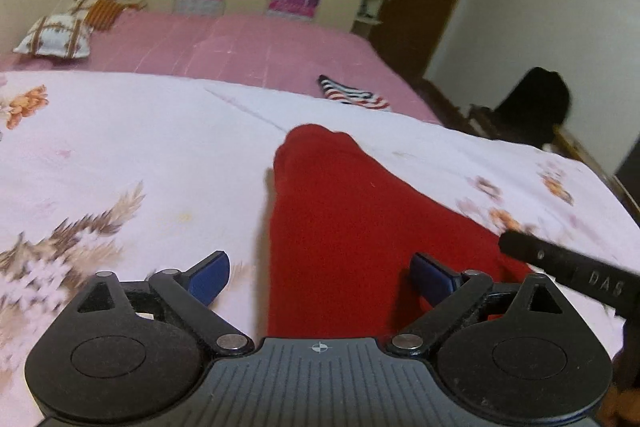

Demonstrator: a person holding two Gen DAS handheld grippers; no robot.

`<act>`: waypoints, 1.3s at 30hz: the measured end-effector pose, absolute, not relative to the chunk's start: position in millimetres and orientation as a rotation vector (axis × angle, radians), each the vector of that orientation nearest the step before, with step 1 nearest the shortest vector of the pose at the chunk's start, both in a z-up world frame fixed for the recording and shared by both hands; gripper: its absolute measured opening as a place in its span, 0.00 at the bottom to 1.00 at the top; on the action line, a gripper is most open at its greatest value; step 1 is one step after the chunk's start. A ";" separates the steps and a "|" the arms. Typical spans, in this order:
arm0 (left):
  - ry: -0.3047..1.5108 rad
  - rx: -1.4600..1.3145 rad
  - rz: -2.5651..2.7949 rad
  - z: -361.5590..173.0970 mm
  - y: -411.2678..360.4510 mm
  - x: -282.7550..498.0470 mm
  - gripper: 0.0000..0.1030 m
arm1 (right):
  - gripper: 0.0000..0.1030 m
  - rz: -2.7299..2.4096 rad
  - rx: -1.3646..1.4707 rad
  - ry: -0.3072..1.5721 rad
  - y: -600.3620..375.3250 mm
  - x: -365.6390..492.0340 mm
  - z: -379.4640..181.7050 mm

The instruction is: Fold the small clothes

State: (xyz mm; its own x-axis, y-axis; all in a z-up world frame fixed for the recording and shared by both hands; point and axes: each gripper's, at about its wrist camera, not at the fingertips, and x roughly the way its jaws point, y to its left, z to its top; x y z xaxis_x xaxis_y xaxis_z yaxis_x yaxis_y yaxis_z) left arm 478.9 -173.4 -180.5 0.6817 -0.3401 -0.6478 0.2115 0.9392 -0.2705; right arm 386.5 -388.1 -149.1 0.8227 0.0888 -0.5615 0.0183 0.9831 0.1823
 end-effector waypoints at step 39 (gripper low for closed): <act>0.879 -0.054 -0.346 -199.0 -170.9 387.8 1.00 | 0.41 0.034 0.103 0.734 -361.4 262.1 -171.4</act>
State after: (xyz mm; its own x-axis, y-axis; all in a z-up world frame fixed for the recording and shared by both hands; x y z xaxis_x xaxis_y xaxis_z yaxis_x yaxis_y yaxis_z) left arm 387.8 -170.9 -199.0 0.5861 -0.3183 -0.7451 0.2746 0.9432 -0.1869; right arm 262.1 -361.4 -171.4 0.7421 0.0666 -0.6669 0.0054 0.9944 0.1053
